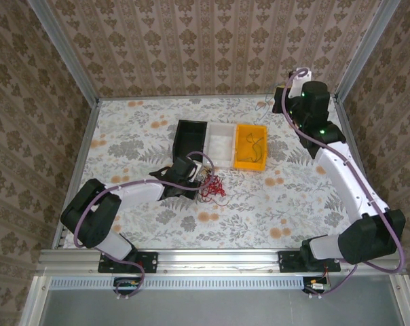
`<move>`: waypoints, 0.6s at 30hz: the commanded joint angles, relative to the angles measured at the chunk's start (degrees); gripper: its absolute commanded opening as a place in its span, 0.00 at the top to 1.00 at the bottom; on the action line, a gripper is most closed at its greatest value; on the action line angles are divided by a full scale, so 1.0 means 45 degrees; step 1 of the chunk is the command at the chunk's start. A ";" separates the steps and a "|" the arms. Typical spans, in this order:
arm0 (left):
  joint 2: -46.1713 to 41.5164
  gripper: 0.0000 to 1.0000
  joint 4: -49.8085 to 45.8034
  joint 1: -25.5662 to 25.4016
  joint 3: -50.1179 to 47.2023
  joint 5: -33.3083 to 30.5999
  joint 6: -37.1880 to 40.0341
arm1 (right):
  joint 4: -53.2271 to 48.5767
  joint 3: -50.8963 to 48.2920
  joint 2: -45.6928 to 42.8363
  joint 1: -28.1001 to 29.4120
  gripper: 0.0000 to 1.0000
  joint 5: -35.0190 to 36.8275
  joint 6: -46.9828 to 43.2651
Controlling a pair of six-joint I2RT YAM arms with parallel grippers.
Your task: Untangle the cables
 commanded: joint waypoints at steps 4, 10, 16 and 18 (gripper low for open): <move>0.0150 1.00 0.0117 0.0052 0.0281 0.0178 -0.0049 | 0.0560 0.0771 -0.0684 0.0258 0.99 -0.0043 -0.0180; 0.0263 1.00 0.0098 0.0061 0.0350 0.0213 -0.0031 | 0.0625 0.0622 -0.0950 0.0430 0.99 -0.0238 -0.0308; 0.0267 1.00 0.0129 0.0053 0.0354 0.0241 -0.0050 | 0.0448 0.0448 -0.1158 0.0482 0.99 -0.0189 -0.0266; 0.0306 1.00 0.0126 0.0064 0.0383 0.0215 -0.0069 | 0.0430 0.0184 -0.1230 0.0483 0.99 -0.0181 -0.0184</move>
